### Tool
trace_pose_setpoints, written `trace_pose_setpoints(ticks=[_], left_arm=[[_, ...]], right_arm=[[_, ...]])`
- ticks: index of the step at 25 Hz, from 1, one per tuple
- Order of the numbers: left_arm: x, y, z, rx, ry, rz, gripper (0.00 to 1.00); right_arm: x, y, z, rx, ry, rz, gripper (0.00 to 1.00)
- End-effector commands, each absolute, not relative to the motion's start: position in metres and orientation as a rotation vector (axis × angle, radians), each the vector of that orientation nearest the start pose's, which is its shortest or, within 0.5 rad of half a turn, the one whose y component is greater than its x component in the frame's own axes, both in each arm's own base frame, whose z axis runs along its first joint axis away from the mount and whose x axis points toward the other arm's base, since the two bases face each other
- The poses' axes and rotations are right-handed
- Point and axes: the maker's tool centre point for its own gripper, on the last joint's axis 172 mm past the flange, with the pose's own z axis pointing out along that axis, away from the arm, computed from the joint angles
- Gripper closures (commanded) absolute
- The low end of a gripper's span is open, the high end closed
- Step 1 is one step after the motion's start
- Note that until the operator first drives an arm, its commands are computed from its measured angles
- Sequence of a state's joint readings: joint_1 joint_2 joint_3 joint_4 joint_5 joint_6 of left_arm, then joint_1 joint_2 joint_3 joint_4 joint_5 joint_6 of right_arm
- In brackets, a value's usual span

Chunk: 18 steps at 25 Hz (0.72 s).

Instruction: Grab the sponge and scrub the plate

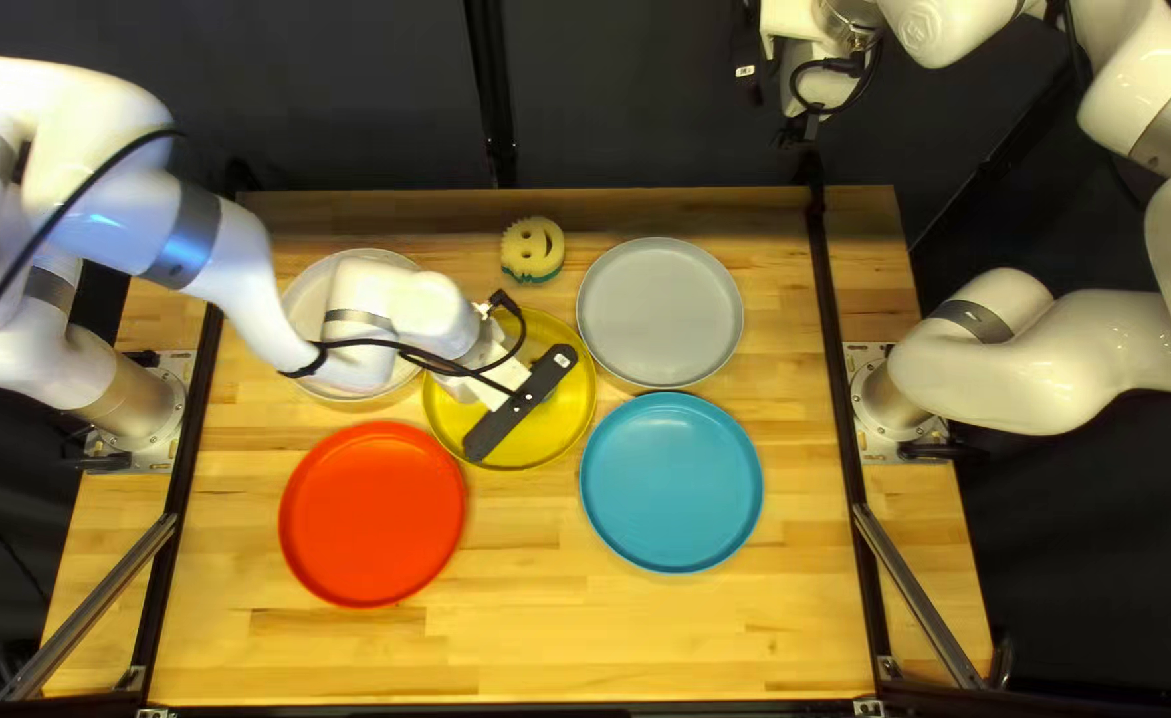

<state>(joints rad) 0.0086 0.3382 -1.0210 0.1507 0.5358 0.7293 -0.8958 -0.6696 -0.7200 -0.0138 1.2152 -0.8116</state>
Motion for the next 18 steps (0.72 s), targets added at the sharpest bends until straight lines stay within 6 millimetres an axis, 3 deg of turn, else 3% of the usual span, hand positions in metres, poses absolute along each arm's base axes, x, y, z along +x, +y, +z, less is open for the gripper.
trace_pose_setpoints(ticks=[1,11,13,18], left_arm=[[0.515,0.021,0.051,-2.745,1.224,-0.149,1.00],[0.459,0.044,0.052,-2.813,1.136,-0.117,1.00],[0.460,0.043,0.050,-2.821,1.131,-0.115,1.00],[0.483,0.026,0.045,-2.810,1.153,-0.130,1.00]], right_arm=[[0.209,-0.266,0.286,-3.274,0.132,-0.172,0.00],[0.209,-0.266,0.286,-3.274,0.132,-0.172,0.00],[0.209,-0.266,0.286,-3.274,0.132,-0.172,0.00],[0.209,-0.266,0.286,-3.274,0.132,-0.172,0.00]])
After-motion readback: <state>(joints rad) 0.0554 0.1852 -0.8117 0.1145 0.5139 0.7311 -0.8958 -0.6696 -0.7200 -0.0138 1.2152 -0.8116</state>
